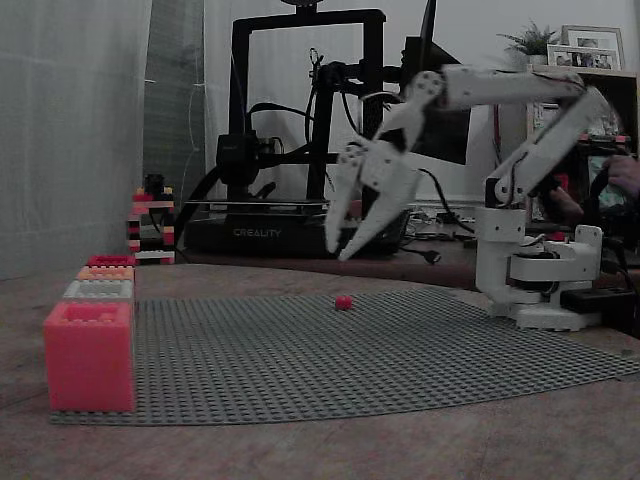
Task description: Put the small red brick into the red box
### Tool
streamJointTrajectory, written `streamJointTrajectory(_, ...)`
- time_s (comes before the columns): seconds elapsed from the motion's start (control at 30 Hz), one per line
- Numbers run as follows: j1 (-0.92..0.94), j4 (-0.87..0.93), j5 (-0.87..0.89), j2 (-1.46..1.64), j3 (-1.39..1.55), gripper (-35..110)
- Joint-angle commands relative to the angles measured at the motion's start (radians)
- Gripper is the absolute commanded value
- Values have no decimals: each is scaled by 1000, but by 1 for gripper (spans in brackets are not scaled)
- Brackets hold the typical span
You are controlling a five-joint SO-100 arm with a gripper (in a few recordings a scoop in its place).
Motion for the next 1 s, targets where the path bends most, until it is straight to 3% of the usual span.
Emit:
streamJointTrajectory(0.0,103,57,-48,-152,-169,14)
streamJointTrajectory(0.43,302,155,-295,-422,-311,21)
streamJointTrajectory(0.97,347,193,-436,-460,-310,22)
